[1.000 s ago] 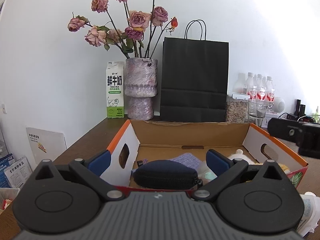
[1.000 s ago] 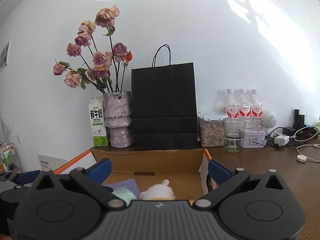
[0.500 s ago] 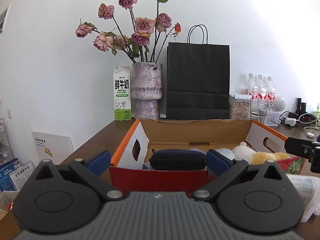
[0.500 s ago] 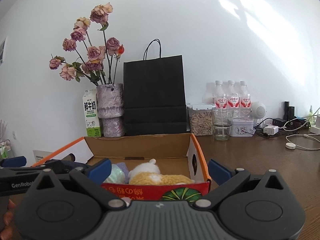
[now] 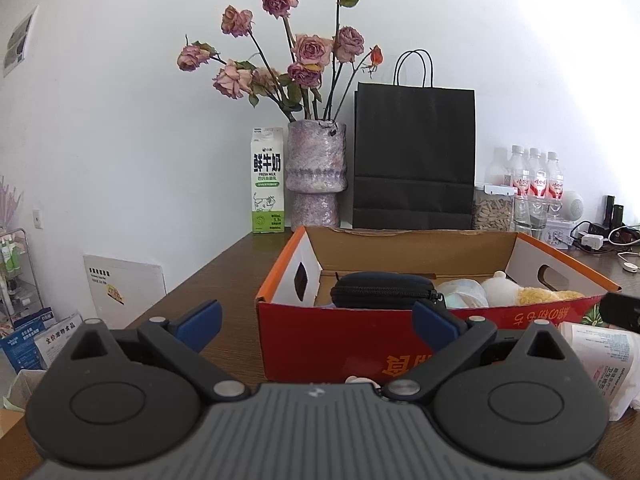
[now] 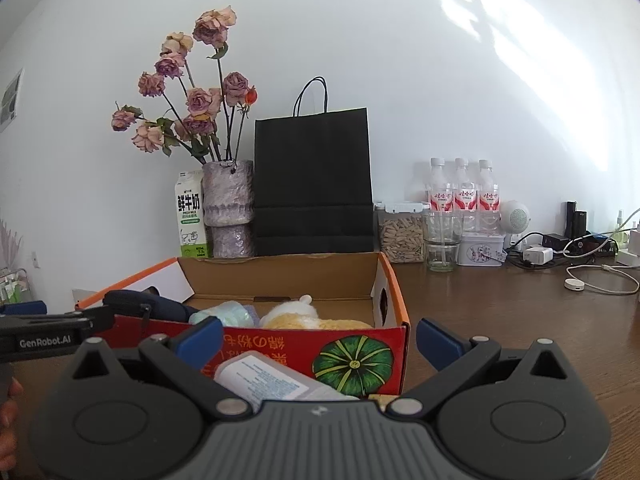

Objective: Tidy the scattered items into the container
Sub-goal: 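Withdraw both grippers from the box toward the cable and bottle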

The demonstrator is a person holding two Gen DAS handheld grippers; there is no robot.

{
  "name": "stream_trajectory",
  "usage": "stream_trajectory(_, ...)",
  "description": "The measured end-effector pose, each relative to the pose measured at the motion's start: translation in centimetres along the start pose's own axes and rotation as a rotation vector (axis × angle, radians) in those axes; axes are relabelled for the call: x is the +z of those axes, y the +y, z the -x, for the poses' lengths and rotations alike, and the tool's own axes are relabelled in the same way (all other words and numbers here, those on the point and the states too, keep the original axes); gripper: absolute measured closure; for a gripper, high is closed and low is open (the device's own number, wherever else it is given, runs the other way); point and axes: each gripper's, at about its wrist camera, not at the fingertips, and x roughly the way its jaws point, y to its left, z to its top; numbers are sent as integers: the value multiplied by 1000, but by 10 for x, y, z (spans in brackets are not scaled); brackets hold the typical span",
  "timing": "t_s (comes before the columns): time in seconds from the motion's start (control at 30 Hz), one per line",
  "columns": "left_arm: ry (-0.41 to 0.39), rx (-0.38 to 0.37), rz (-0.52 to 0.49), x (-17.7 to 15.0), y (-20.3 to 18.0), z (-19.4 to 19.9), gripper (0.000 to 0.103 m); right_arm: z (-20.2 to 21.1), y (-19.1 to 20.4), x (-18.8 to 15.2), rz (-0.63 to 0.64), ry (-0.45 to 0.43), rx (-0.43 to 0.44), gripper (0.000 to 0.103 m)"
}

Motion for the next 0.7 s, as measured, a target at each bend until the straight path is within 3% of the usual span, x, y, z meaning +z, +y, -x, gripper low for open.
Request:
stream_trajectory(0.23, 19, -5, 25, -5, 11, 17, 0, 18, 0, -10, 25, 55, 10, 0)
stream_trajectory(0.33, 75, -1, 23, -8, 16, 20, 0, 23, -1, -11, 32, 76, 8, 0)
stream_trajectory(0.53, 193, -79, 11, -15, 22, 22, 0, 16, 1, -14, 62, 164, 15, 0)
stream_trajectory(0.7, 236, -121, -4, -19, 18, 23, 0, -1, 6, -16, 90, 234, 5, 0)
